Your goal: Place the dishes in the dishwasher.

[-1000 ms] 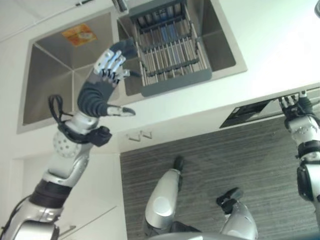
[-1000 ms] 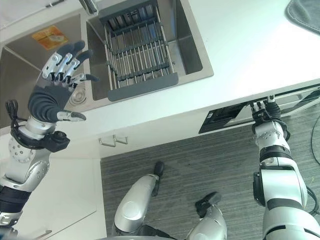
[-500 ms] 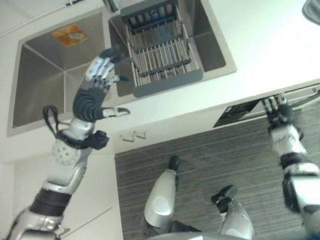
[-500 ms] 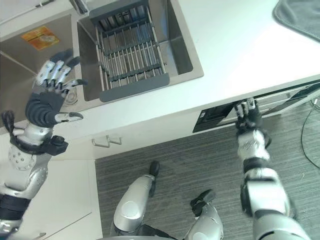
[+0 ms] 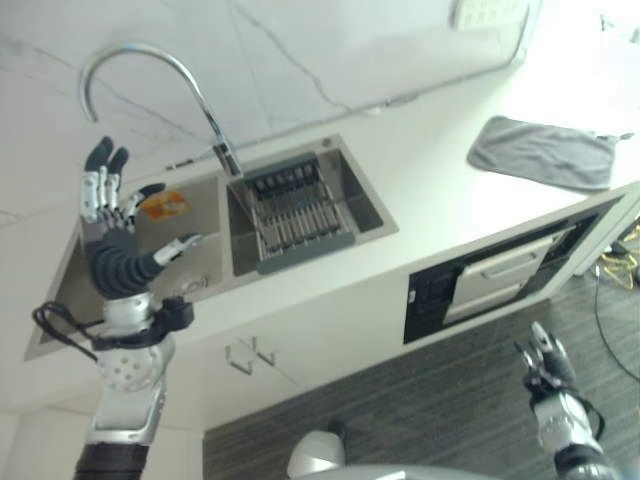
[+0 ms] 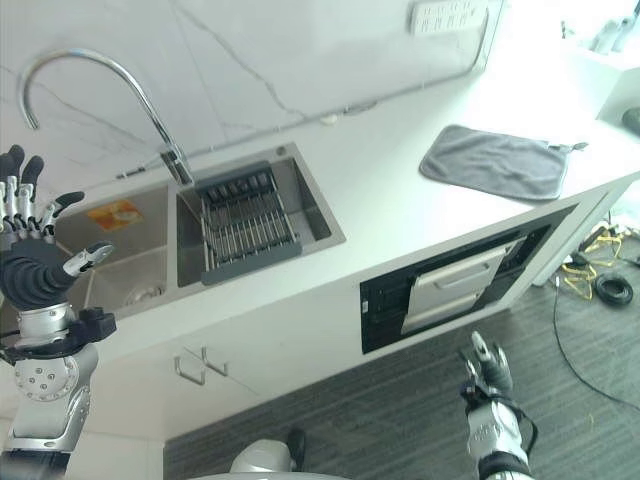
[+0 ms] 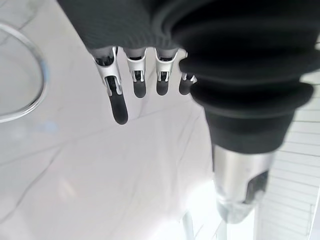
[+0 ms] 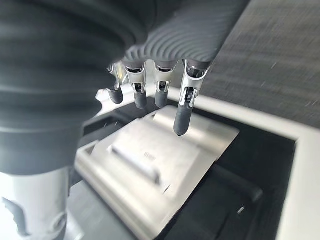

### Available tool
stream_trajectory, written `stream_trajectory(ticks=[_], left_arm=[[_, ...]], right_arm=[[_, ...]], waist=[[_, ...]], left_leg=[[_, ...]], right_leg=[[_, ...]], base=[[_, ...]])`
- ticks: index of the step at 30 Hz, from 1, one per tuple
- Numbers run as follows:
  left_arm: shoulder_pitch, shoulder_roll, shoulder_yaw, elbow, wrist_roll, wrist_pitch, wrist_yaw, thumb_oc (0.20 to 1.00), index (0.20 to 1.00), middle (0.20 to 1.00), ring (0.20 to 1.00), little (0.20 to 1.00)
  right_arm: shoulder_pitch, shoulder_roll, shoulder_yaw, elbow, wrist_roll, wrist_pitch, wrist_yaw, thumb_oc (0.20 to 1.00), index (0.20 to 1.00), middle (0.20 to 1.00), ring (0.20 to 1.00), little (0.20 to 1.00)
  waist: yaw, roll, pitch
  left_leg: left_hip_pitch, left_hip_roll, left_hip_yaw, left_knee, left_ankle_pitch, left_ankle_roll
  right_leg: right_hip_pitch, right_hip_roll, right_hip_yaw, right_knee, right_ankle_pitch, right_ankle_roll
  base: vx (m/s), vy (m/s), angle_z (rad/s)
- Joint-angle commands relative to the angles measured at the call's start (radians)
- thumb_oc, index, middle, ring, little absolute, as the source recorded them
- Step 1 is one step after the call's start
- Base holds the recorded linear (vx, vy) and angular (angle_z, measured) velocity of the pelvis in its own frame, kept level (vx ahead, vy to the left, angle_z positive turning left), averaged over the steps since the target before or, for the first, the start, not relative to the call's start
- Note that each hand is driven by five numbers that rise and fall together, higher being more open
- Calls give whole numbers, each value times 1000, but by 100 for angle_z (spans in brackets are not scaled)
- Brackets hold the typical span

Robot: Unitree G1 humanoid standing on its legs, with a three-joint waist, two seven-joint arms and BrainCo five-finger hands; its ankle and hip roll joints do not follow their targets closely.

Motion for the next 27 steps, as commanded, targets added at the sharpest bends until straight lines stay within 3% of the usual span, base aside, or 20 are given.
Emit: stream_trajectory(ticks=[1,2,5,7,8,9,10,13,18,21,23,24,26,27], left_arm=[[7,22,41,-28,-44,-30,-107,1000,1000,1000,1000,1000],[11,20,39,-26,-53,-35,-125,1000,1000,1000,1000,1000],[56,-15,-46,-3,-176,-39,-388,1000,1000,1000,1000,1000],[56,-20,-112,8,-195,-17,-494,1000,1000,1000,1000,1000],[52,-20,-163,16,-197,5,-542,1000,1000,1000,1000,1000],[30,-16,-259,48,-184,26,-658,1000,1000,1000,1000,1000],[20,-7,-299,57,-133,21,-677,1000,1000,1000,1000,1000],[-15,16,-420,111,-65,71,-705,1000,1000,1000,1000,1000],[-46,40,-580,320,22,230,-694,1000,1000,1000,1000,1000],[-54,23,-658,499,95,333,-629,1000,1000,1000,1000,1000],[-45,-24,-680,704,137,415,-535,1000,1000,1000,1000,1000],[-46,-35,-681,735,145,420,-516,1000,1000,1000,1000,1000],[-28,-83,-657,879,140,447,-480,1000,1000,1000,1000,1000],[-9,-155,-593,1058,83,492,-476,1000,1000,1000,1000,1000]], right_arm=[[-93,45,0,-29,-63,-6,-11,1000,1000,1000,1000,1000],[-89,47,0,-29,-66,-4,-11,1000,1000,1000,1000,1000],[-53,70,9,14,-66,-11,7,1000,1000,1000,1000,1000],[-52,76,22,41,-51,-14,14,1000,1000,1000,1000,1000],[-55,77,32,69,-44,-23,24,1000,1000,1000,1000,1000],[-65,82,53,113,-32,-26,35,1000,1000,1000,1000,1000],[-71,80,62,128,-31,-23,40,1000,1000,1000,1000,1000],[-83,75,95,168,-51,-21,58,1000,1000,1000,1000,1000],[-74,69,119,217,-95,-14,86,1000,1000,1000,1000,1000],[-64,69,121,235,-146,-12,86,1000,1000,1000,1000,1000],[-54,70,116,256,-208,-14,97,1000,1000,1000,1000,1000],[-53,71,115,257,-213,-14,95,1000,1000,1000,1000,1000],[-43,75,111,272,-233,-11,95,1000,1000,1000,1000,1000],[-24,84,96,287,-255,-14,96,1000,1000,1000,1000,1000]], waist=[[-2,-66,72],[-3,-66,71],[-8,-68,54],[-12,-67,48],[-16,-65,44],[-31,-62,37],[-38,-61,36],[-68,-56,31],[-132,-48,29],[-165,-48,29],[-187,-50,32],[-189,-49,36],[-194,-54,33],[-193,-59,35]], left_leg=[[11,12,61,56,-109,-24],[14,13,61,53,-108,-25],[52,29,69,27,-101,-41],[66,36,76,14,-97,-45],[74,42,85,6,-94,-46],[92,51,104,-9,-91,-47],[98,54,114,-13,-90,-47],[109,60,147,-22,-85,-48],[120,63,218,-24,-82,-47],[130,61,236,-18,-100,-51],[125,61,250,-8,-101,-51],[116,63,263,-3,-88,-45],[123,62,254,-2,-102,-50],[121,62,252,-1,-101,-49]], right_leg=[[95,35,67,-142,-22,-16],[98,36,66,-144,-21,-17],[135,54,64,-169,-16,-34],[144,61,62,-177,-12,-39],[148,64,61,-179,-10,-41],[152,69,68,-182,-8,-43],[152,71,73,-182,-7,-42],[149,72,81,-177,-8,-41],[133,64,97,-157,-14,-25],[135,59,122,-153,-26,-12],[129,56,133,-148,-28,-7],[121,55,123,-147,-16,-13],[130,53,135,-150,-29,-3],[132,53,132,-153,-27,-2]], base=[[-54,-50,16],[-47,-56,27],[-44,-58,25],[-26,-31,17],[-7,-11,23],[4,-2,19],[13,5,8],[13,36,-38],[21,81,-45],[56,65,-47],[36,67,-41],[91,43,-46],[70,31,-25],[44,23,-3]])
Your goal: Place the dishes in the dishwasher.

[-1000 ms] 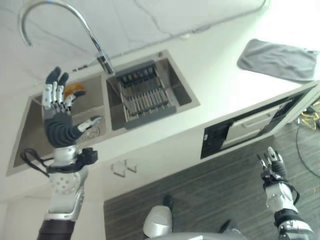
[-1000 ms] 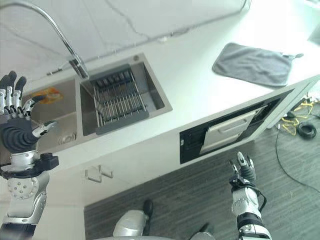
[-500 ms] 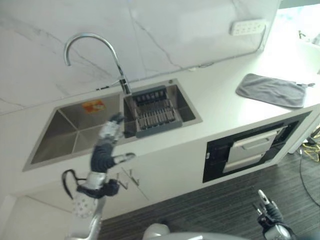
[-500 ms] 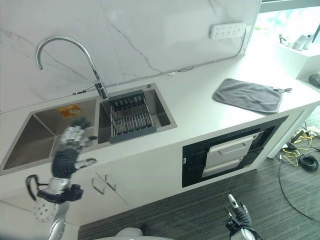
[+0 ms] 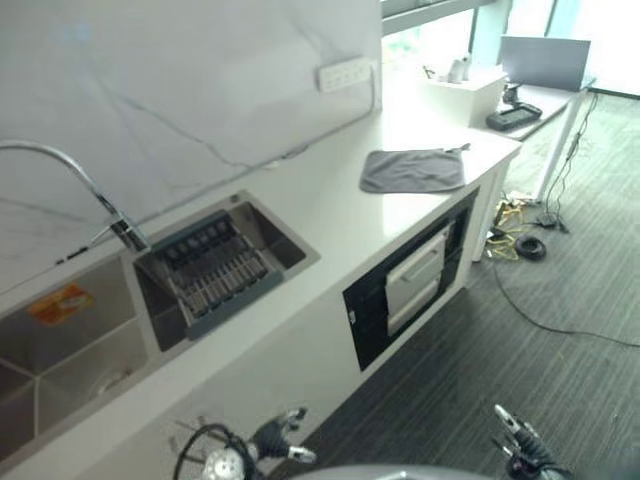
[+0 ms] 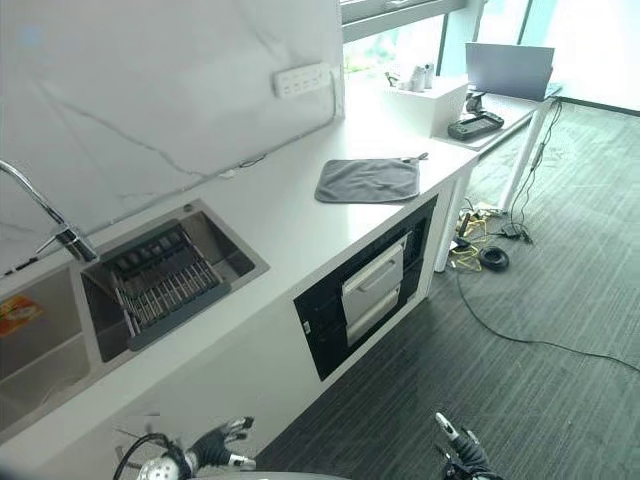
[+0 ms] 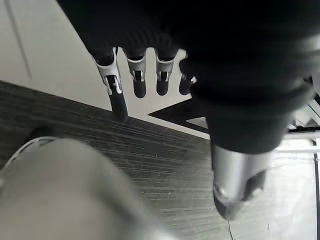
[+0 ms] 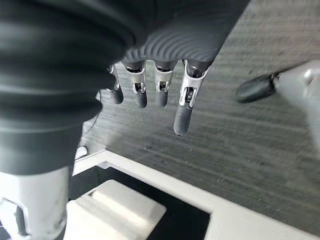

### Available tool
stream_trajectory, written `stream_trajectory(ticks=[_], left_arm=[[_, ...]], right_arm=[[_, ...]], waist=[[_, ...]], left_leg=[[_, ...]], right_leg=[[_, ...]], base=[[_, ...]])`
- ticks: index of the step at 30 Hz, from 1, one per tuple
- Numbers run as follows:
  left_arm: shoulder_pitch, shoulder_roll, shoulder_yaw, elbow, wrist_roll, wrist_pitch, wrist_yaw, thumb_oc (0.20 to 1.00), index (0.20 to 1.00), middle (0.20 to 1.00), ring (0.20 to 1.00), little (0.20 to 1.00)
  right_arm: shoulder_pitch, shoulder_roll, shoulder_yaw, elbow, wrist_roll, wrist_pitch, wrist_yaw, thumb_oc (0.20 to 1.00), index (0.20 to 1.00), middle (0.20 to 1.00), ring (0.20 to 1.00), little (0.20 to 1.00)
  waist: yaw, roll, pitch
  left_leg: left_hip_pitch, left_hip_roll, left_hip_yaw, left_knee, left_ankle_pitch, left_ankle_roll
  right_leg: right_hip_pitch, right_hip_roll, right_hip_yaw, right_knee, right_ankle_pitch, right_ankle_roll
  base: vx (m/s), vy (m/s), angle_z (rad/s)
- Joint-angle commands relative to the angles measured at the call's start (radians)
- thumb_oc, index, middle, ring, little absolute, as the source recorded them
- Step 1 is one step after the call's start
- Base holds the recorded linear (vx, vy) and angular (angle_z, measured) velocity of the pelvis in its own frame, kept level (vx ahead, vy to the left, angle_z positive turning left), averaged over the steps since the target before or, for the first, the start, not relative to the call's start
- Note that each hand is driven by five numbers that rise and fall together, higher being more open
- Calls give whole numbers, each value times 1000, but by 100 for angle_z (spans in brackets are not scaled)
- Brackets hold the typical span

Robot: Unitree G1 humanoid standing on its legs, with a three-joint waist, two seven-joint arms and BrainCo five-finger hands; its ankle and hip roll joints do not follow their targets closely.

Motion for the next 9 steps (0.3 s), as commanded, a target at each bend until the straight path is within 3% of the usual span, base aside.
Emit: stream_trajectory(ticks=[1,3,9], left_arm=[[-64,-69,124,161,-55,40,37,1000,1000,1000,1000,1000],[-59,-102,194,253,-91,69,-19,1000,1000,1000,1000,1000],[-52,-127,280,314,-148,96,-79,1000,1000,1000,1000,1000]], right_arm=[[-97,32,-58,33,-53,-33,21,1000,1000,1000,1000,1000],[-82,43,-73,36,-67,-24,25,1000,1000,1000,1000,1000],[-42,51,-87,49,-133,13,17,1000,1000,1000,1000,1000]], waist=[[23,-20,78],[27,-28,80],[22,-40,80]], left_leg=[[-7,18,-34,62,-98,-8],[-7,16,-42,55,-96,-6],[-18,10,-46,45,-85,9]], right_leg=[[79,-29,-87,90,-149,13],[78,-29,-90,90,-148,15],[63,-27,-89,84,-129,13]], base=[[34,12,-1],[0,0,0],[-29,-2,0]])
